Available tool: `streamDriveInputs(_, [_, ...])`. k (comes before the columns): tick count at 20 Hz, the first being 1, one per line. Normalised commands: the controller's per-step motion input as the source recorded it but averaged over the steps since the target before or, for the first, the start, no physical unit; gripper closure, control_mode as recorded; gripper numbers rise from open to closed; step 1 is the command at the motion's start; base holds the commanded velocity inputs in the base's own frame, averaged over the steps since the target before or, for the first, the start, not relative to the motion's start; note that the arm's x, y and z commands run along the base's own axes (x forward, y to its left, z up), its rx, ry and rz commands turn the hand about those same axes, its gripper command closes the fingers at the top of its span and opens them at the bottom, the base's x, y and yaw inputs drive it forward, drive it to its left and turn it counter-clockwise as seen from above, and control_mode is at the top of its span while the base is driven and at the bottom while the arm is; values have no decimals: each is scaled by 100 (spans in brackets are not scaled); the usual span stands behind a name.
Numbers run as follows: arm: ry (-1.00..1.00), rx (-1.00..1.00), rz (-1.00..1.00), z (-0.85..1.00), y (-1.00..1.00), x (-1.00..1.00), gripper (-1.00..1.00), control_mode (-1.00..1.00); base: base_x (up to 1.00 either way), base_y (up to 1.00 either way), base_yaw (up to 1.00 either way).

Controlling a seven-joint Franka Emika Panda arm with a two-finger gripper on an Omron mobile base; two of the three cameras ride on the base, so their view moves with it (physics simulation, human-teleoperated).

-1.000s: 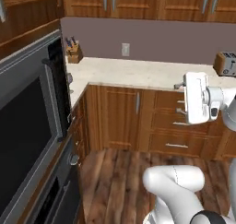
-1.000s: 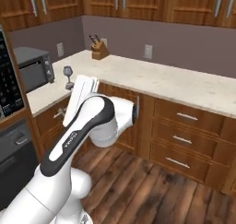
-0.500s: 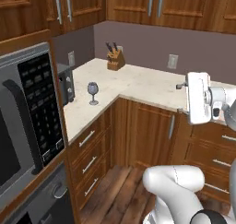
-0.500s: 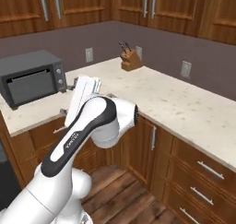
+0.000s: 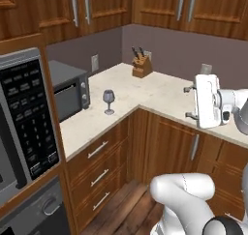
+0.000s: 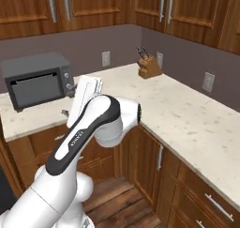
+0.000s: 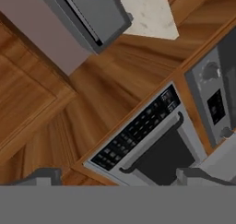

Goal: Retrieve the wine glasses from the counter and place one next to each plate.

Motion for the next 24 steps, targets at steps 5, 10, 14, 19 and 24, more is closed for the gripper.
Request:
streamDriveInputs(5, [0,0,0,0,0,0,-100,100,24,-4,31])
streamDriveInputs(10, [0,0,0,0,0,0,-100,100,42,-15,43])
streamDriveInputs(14, [0,0,0,0,0,0,-100,100,36,-20,38])
streamDriveInputs(19, [0,0,0,0,0,0,-100,100,55,-18,8])
streamDriveInputs(24, [0,0,0,0,0,0,-100,100,97,0,0])
